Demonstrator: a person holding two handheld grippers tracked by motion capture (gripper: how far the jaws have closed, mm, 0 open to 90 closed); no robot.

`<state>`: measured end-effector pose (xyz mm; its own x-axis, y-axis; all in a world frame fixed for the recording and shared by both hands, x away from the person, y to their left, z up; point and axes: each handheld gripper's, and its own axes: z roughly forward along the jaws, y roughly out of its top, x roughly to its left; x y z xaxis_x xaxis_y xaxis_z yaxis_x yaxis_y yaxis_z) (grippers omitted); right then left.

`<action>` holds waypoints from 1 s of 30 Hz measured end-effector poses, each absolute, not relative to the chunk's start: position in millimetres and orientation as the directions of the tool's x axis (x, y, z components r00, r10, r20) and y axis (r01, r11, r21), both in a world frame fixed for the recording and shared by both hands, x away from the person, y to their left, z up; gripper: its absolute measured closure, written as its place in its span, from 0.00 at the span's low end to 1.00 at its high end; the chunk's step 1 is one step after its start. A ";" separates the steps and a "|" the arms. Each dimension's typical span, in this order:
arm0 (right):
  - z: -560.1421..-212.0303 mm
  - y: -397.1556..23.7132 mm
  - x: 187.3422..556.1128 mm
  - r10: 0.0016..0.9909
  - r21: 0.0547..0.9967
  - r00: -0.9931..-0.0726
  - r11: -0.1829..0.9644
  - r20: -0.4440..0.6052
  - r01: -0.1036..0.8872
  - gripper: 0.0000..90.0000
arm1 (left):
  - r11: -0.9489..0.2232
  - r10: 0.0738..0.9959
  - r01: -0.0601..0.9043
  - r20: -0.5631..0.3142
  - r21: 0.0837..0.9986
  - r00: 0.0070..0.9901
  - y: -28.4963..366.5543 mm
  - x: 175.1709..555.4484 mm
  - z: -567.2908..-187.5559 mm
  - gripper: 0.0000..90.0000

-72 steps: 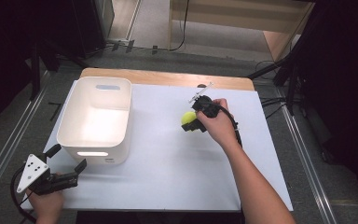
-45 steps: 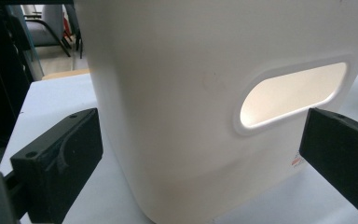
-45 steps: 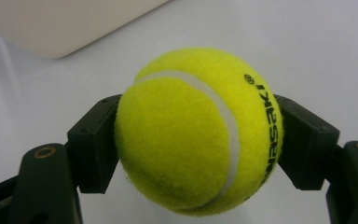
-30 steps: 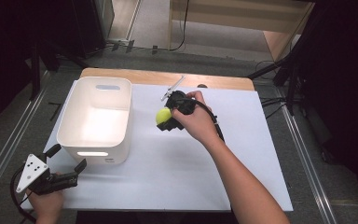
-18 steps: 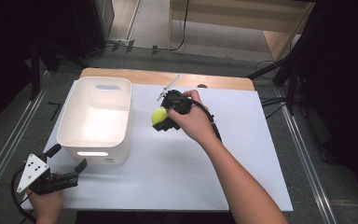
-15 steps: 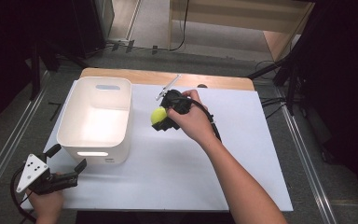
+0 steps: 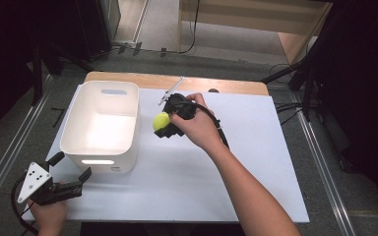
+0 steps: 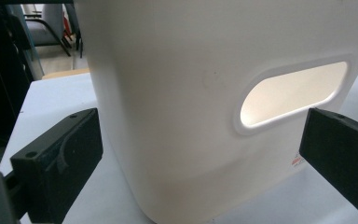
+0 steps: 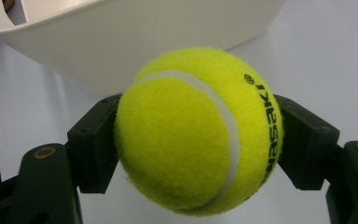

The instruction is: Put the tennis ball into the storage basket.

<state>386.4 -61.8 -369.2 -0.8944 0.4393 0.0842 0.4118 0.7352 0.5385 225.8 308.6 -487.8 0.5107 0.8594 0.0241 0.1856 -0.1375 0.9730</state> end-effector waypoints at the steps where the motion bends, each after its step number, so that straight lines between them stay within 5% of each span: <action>1: -368.5 -61.2 386.9 0.435 0.539 -0.897 0.738 0.079 0.406 0.26 | -0.140 0.859 0.185 0.026 0.973 0.512 308.8 225.9 -487.8 0.00; 30: -347.9 -37.9 391.3 0.400 0.559 -0.915 0.747 0.056 0.360 0.26 | -0.132 0.860 0.186 0.019 0.974 0.510 309.1 226.4 -487.6 0.00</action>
<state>391.3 -37.9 -347.9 -0.9149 0.3997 0.0557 0.3604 0.7469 0.5588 226.4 309.1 -487.6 0.5103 0.8598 0.0192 0.1863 -0.1323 0.9735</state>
